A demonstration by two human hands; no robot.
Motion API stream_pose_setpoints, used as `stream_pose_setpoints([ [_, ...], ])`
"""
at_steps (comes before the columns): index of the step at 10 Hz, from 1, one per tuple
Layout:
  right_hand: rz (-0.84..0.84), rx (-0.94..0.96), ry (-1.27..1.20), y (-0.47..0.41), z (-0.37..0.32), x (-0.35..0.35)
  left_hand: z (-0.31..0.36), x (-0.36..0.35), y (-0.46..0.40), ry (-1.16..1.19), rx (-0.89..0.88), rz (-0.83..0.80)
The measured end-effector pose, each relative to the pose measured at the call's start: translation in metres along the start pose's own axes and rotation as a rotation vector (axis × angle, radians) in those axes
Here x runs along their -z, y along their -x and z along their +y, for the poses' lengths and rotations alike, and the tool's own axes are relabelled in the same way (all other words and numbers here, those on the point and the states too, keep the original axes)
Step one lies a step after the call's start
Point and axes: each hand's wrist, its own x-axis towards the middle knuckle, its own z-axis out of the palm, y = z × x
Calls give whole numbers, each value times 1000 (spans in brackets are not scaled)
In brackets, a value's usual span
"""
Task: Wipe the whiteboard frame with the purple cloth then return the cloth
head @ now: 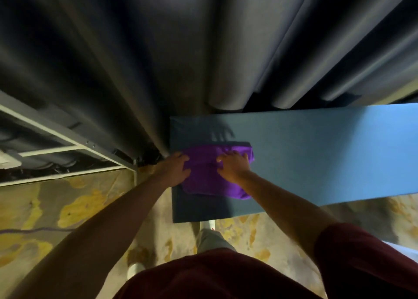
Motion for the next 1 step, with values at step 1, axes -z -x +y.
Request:
stream_pose_setpoints([
  [1, 120, 23, -90, -1, -34, 40, -24, 37, 26, 59, -18, 242],
])
